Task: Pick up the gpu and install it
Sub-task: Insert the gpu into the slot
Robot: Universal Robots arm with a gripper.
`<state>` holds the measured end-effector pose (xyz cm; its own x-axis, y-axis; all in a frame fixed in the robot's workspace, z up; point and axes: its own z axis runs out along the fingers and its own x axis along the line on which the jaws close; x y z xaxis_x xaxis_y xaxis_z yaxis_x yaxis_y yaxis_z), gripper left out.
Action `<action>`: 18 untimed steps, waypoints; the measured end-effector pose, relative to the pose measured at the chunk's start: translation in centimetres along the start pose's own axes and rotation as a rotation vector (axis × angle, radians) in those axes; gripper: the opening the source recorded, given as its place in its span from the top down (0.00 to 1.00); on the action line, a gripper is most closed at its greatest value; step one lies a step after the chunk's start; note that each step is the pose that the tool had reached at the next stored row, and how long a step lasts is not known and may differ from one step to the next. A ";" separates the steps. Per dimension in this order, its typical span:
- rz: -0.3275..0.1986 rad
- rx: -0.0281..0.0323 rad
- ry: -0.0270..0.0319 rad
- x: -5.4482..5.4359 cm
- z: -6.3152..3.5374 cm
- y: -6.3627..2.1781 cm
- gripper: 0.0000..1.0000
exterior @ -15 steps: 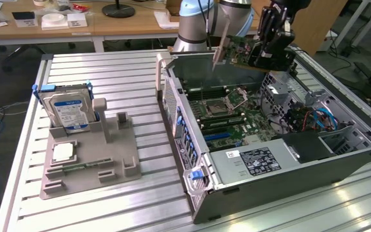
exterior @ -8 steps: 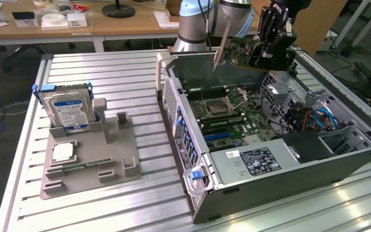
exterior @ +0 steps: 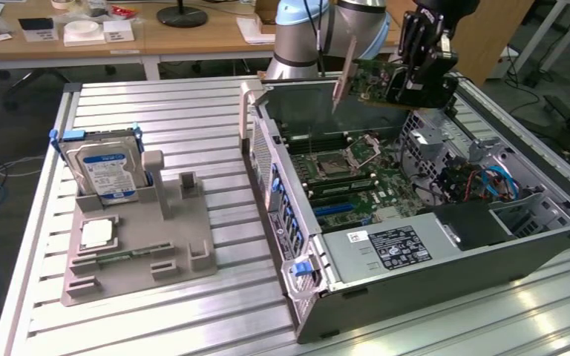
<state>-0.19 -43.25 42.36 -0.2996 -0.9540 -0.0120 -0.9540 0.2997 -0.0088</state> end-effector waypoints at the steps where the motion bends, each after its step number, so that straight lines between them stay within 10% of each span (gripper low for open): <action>1: 0.000 0.0019 -0.0007 0.0 0.01 0.01 0.72; 18: -0.162 0.0035 -0.0123 0.0 0.75 0.01 0.72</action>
<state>-0.20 -43.26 41.61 -0.1415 -0.9897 -0.0224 -0.9898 0.1418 -0.0150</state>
